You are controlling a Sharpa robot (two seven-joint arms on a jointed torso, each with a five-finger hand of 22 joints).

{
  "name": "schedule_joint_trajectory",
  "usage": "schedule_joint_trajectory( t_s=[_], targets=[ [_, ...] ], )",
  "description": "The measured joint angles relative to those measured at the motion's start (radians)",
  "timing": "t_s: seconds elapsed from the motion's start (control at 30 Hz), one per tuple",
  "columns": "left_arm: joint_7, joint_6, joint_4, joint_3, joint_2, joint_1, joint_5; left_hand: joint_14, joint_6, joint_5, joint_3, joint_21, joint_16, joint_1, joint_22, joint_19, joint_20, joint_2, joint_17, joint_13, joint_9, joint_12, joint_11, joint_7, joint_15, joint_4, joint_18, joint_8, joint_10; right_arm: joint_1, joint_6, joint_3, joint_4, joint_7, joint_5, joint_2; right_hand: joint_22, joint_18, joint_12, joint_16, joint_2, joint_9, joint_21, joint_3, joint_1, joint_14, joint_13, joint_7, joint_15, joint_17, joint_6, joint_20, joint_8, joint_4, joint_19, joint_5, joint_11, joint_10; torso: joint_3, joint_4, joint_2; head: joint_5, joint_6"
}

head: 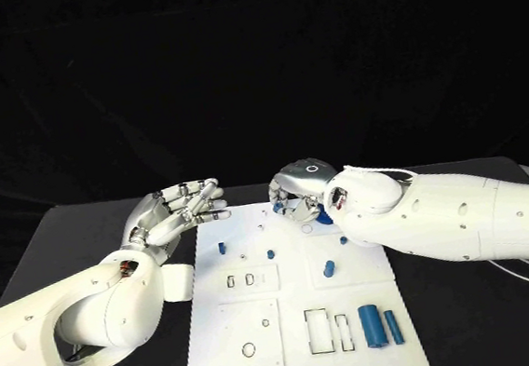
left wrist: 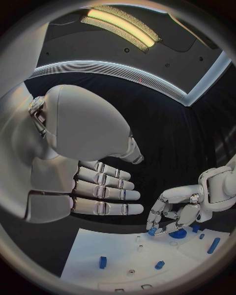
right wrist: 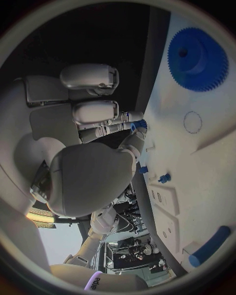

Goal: Assemble the parts on the task board

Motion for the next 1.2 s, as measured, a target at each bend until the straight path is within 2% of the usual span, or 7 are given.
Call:
schedule_joint_trajectory(
  t_s=[0.3, 0.7, 1.2],
  targets=[
    [-0.001, 0.002, -0.005, 0.000, 0.004, 0.001, 0.000, 0.000, 0.000, 0.000, 0.000, 0.000, 0.000, 0.000, 0.000, 0.000, 0.000, 0.000, 0.000, 0.000, 0.000, 0.000, 0.000, 0.000, 0.000, 0.000, 0.000, 0.000, 0.000, -0.006, -0.010, 0.000, -0.052, 0.008, 0.013, 0.054, 0.000, 0.000, -0.002, 0.004, 0.000, 0.000, 0.000, 0.000, 0.000, 0.000, 0.000, 0.001, 0.000, 0.002, -0.001, 0.000, 0.000, 0.000, 0.000, -0.004, 0.000, 0.000, 0.0000, 0.0020, 0.001, 0.009, -0.004],
    [-0.003, 0.003, -0.007, 0.000, 0.006, 0.002, 0.000, 0.000, 0.000, 0.000, 0.000, 0.000, 0.000, 0.000, 0.000, 0.000, 0.000, 0.000, 0.000, 0.000, 0.000, -0.004, 0.000, 0.000, 0.000, 0.000, 0.000, 0.000, 0.000, -0.010, -0.018, 0.000, -0.084, 0.018, 0.022, 0.079, 0.000, 0.000, -0.003, 0.003, 0.000, 0.000, 0.000, -0.001, 0.000, 0.000, -0.001, 0.001, 0.000, 0.004, -0.005, 0.000, 0.004, 0.000, 0.000, -0.005, 0.000, 0.000, 0.0001, -0.0005, 0.002, 0.015, -0.006],
    [-0.005, 0.005, -0.008, 0.000, 0.008, 0.004, 0.000, 0.000, 0.000, 0.000, 0.000, 0.000, 0.000, 0.000, 0.000, 0.000, 0.000, 0.000, 0.001, 0.000, 0.000, -0.004, 0.000, 0.000, 0.000, 0.000, 0.000, 0.000, 0.000, -0.015, -0.013, 0.000, -0.110, 0.022, 0.029, 0.100, 0.000, 0.000, -0.006, 0.012, -0.003, 0.000, 0.005, -0.001, -0.003, 0.000, -0.001, 0.003, 0.000, 0.013, -0.011, 0.000, 0.003, 0.000, 0.007, -0.006, 0.000, 0.000, -0.0003, 0.0008, 0.003, 0.016, -0.004]
  ],
)
